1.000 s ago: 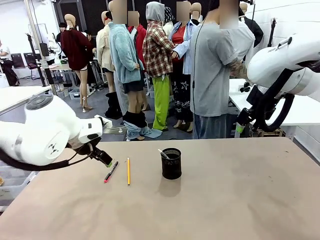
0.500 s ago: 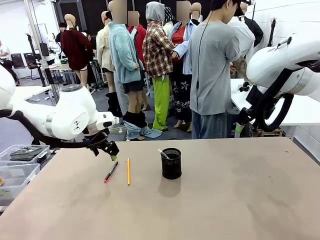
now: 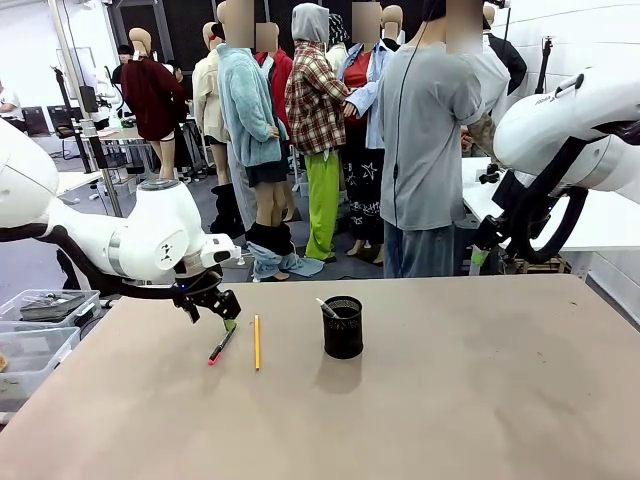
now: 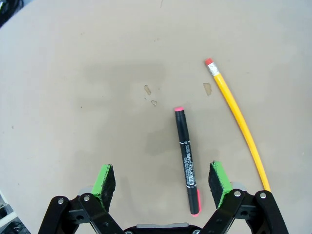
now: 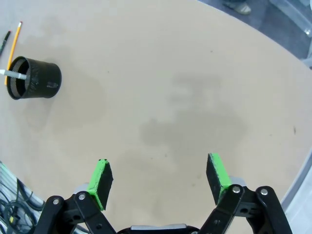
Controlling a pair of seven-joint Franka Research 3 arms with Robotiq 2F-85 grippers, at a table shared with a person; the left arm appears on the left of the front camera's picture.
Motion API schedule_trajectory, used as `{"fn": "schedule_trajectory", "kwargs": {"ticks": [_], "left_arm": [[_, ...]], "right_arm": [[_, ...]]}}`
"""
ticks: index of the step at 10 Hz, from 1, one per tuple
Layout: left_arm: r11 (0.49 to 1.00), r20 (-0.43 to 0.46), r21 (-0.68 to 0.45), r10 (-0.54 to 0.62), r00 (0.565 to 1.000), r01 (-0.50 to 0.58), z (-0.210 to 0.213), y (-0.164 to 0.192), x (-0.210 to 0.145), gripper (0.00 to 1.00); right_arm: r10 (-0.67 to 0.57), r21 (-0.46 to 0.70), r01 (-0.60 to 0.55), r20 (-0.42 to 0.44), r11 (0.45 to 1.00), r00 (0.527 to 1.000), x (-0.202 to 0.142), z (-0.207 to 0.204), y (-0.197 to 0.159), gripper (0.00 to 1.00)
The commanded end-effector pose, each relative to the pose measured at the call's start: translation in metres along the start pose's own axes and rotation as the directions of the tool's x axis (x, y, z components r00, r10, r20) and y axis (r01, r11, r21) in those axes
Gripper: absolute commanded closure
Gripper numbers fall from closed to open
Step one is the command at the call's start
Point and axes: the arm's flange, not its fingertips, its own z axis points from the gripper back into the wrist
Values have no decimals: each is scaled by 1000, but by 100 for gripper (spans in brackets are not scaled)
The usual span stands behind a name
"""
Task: Place the pens into the pen holder.
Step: Pick up a writing instrument from the table and place it into the Pen holder.
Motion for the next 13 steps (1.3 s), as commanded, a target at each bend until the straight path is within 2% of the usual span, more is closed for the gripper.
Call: {"fn": "schedule_trajectory", "kwargs": {"ticks": [1, 4, 5, 10, 13], "left_arm": [[999, -36, -37, 15, 999, -16, -12, 4, 8, 0], [999, -86, -51, 6, 996, -10, -28, 3, 8, 0], [999, -96, -48, -1, 995, -3, -32, 2, 7, 3], [1000, -156, -18, -22, 988, 19, -40, -5, 4, 100], [999, -186, -11, -36, 982, 35, -42, -8, 1, 100]], "right_arm": [[14, -4, -14, 8, 1000, 1000, 0, 0, -1, 4], [14, -4, -14, 8, 1000, 1000, 0, 0, -1, 4], [14, -4, -14, 8, 1000, 1000, 0, 0, -1, 4], [14, -4, -14, 8, 1000, 1000, 0, 0, -1, 4], [14, -4, -14, 8, 1000, 1000, 0, 0, -1, 4]]}}
